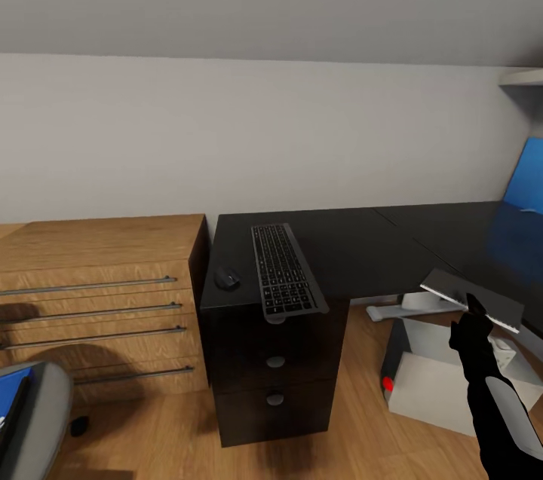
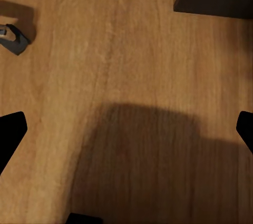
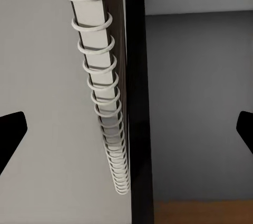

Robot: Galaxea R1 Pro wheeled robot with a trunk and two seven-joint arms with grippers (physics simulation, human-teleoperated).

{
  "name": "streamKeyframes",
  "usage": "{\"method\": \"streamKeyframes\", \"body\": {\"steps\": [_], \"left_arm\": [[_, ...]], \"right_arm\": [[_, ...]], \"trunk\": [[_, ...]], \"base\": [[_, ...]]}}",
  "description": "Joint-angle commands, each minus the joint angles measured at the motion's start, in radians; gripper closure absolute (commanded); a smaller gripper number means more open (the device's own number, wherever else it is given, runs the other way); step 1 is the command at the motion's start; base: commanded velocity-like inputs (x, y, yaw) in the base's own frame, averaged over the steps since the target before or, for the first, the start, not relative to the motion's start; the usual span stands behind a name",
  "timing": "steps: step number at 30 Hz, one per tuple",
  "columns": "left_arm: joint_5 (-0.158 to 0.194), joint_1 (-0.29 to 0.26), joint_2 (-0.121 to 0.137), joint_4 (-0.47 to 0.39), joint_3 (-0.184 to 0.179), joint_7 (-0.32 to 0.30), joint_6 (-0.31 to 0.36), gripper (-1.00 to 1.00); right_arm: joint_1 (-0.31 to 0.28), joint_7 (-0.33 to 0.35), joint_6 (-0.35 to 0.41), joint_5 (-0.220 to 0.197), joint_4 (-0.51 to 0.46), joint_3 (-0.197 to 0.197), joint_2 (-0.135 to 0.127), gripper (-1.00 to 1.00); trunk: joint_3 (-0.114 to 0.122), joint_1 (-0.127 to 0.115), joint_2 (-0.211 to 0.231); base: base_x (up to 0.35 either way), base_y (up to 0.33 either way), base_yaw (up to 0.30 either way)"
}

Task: In the bedroom, organize the workspace by keeping the computer under the desk, ensuring the monitor is on the desk, placing the keyboard on the desk next to the monitor, placing the mouse on the desk next to the keyboard, moving the folder from the swivel chair onto the desk next to the mouse, stacking the notebook on top of the folder with the pen on top of the notebook, and positioning the swivel chair next to the desk.

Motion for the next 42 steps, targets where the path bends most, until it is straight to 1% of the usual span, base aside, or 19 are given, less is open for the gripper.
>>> {"method": "streamKeyframes", "body": {"steps": [1, 7, 16, 29, 33, 42], "left_arm": [[0.01, 0.0, 0.001, -0.002, -0.005, 0.009, 0.004, -1.0], [0.01, 0.0, 0.002, -0.002, -0.005, 0.009, 0.003, -1.0], [0.01, 0.0, 0.001, -0.002, -0.005, 0.009, 0.003, -1.0], [0.01, 0.0, 0.002, -0.002, -0.004, 0.009, 0.003, -1.0], [0.01, 0.0, 0.002, -0.002, -0.004, 0.009, 0.003, -1.0], [0.01, 0.0, 0.002, -0.002, -0.004, 0.009, 0.003, -1.0]], "right_arm": [[0.0, 0.004, -0.002, -0.01, 0.0, 0.001, 0.0, -1.0], [0.0, 0.004, -0.002, -0.009, 0.0, 0.001, 0.0, -1.0], [0.0, 0.004, -0.002, -0.009, 0.0, -0.001, 0.0, -1.0], [0.0, 0.004, -0.003, -0.008, 0.0, -0.001, 0.0, -1.0], [0.0, 0.004, -0.003, -0.008, 0.0, -0.001, 0.0, -1.0], [0.0, 0.004, -0.003, -0.008, 0.0, -0.001, 0.0, -1.0]], "trunk": [[-0.001, 0.0, 0.0], [-0.001, 0.0, 0.0], [-0.001, 0.0, 0.0], [-0.001, 0.0, 0.0], [0.012, -0.015, 0.028], [0.012, -0.015, 0.028]], "base": [[0.0, 0.0, 0.0], [0.009, 0.0, 0.0], [0.129, 0.0, 0.0], [0.011, 0.0, 0.0], [0.0, 0.0, 0.0], [0.0, 0.0, 0.0]]}}
